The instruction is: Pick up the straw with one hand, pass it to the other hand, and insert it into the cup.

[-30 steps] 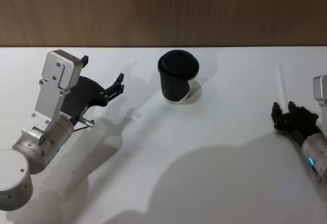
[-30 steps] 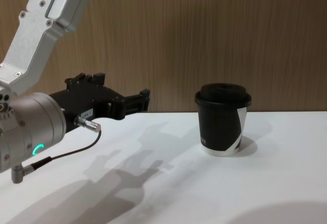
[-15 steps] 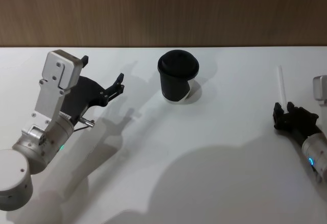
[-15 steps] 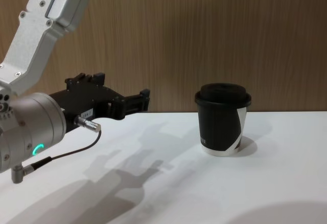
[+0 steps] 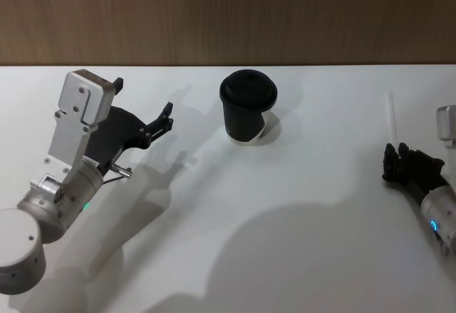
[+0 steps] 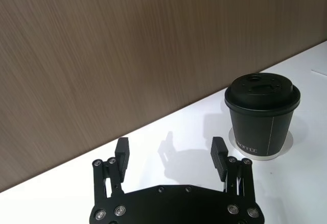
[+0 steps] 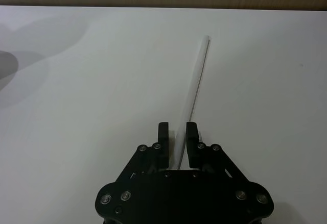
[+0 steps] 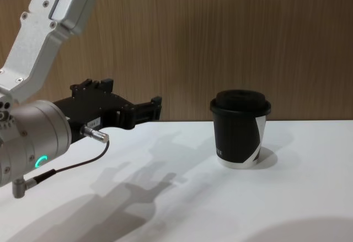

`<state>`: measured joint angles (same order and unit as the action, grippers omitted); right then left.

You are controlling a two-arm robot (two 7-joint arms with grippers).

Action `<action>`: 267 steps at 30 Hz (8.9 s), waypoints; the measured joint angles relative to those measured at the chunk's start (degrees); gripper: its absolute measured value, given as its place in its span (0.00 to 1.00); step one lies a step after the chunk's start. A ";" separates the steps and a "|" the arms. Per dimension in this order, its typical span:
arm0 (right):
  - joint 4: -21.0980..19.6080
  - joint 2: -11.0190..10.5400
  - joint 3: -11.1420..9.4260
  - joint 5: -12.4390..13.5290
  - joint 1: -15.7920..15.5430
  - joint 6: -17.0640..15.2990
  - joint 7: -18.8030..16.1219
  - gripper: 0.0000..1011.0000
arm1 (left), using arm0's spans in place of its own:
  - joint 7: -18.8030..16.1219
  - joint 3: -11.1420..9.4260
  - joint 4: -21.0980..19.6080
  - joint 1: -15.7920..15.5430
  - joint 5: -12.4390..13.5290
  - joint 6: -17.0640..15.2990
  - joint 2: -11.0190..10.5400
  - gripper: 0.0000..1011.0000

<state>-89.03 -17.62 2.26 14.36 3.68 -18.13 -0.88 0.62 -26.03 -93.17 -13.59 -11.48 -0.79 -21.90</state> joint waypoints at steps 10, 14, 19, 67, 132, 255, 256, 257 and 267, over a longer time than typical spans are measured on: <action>0.00 0.00 0.00 0.00 0.00 0.00 0.00 0.15 | 0.00 0.00 0.00 0.00 0.00 0.00 0.00 0.99; 0.00 0.00 0.00 0.00 0.00 0.00 0.00 0.12 | 0.00 0.00 0.00 0.00 0.00 0.00 0.00 0.99; 0.00 0.00 0.00 0.00 0.00 -0.01 0.00 0.10 | 0.00 0.00 0.00 0.00 0.00 0.00 0.00 0.99; -3.98 -4.80 -1.40 0.35 -3.65 18.82 -12.71 0.02 | 0.00 0.00 -0.01 0.00 0.00 0.00 0.00 0.99; -9.50 -13.00 2.71 17.50 -4.98 24.00 -38.93 0.02 | 10.01 1.17 -0.79 -0.69 -7.10 1.53 -0.57 0.99; -9.67 -13.09 2.81 17.71 -5.03 24.02 -39.21 0.02 | 45.78 -4.42 25.74 -18.15 -48.64 -8.56 15.79 0.07; -9.67 -13.09 2.81 17.71 -5.03 24.02 -39.21 0.02 | 45.79 -4.43 25.75 -18.15 -48.64 -8.56 15.79 0.06; -9.67 -13.09 2.81 17.71 -5.03 24.02 -39.21 0.02 | 45.80 -4.43 25.76 -18.15 -48.64 -8.56 15.80 0.05; -9.67 -13.09 2.81 17.71 -5.03 24.02 -39.21 0.02 | 45.85 -4.42 25.81 -18.19 -48.68 -8.56 15.82 0.01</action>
<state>-98.71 -30.71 5.07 32.08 -1.35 5.89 -40.08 46.48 -30.45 -67.37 -31.78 -60.16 -9.35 -6.07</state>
